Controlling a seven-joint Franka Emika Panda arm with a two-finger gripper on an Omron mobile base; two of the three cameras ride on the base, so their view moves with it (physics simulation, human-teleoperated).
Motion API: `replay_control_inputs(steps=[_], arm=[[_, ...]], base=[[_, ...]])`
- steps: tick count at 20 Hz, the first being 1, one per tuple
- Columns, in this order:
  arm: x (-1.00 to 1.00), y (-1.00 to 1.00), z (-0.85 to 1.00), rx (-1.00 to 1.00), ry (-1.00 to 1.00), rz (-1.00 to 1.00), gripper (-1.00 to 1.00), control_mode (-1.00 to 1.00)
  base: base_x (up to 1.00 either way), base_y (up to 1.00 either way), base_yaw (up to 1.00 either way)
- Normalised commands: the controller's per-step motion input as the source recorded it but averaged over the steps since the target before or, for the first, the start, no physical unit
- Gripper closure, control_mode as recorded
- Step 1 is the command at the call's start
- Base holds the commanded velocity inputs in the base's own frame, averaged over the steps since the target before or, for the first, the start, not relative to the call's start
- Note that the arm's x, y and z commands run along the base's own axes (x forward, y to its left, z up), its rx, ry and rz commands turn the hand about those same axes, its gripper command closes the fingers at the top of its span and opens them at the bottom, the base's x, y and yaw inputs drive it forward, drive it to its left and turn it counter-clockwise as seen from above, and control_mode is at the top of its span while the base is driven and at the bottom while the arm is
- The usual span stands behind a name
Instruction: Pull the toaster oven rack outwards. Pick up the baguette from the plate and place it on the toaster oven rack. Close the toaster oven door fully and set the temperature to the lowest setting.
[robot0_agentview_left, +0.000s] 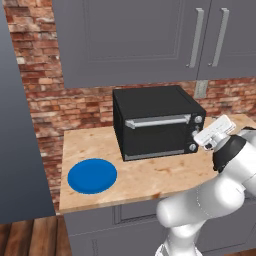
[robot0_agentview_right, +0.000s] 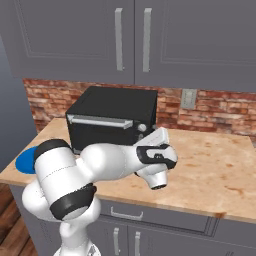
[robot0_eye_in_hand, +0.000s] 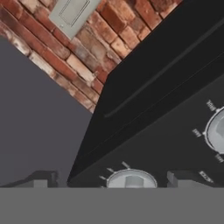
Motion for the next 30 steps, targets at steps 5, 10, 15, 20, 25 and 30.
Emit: replay_control_inputs(steps=[5,10,15,20,25,30], arm=[[-0.11,0.11,0.00,0.00,0.00,0.00,-1.00,-1.00],[-0.08,0.07,0.01,0.00,0.00,-0.01,-1.00,-1.00],[0.05,0.01,0.00,0.00,0.00,-0.02,-1.00,-1.00],[0.20,0.00,0.00,0.00,0.02,-0.03,-1.00,-1.00],[0.05,0.02,0.00,0.00,0.02,-0.04,-1.00,-1.00],[0.05,0.02,0.00,0.00,0.03,-0.03,-1.00,-1.00]], base=[[0.00,0.00,0.00],[0.00,0.00,0.00],[0.00,0.00,0.00],[0.00,0.00,0.00],[0.00,0.00,0.00],[0.00,0.00,0.00]])
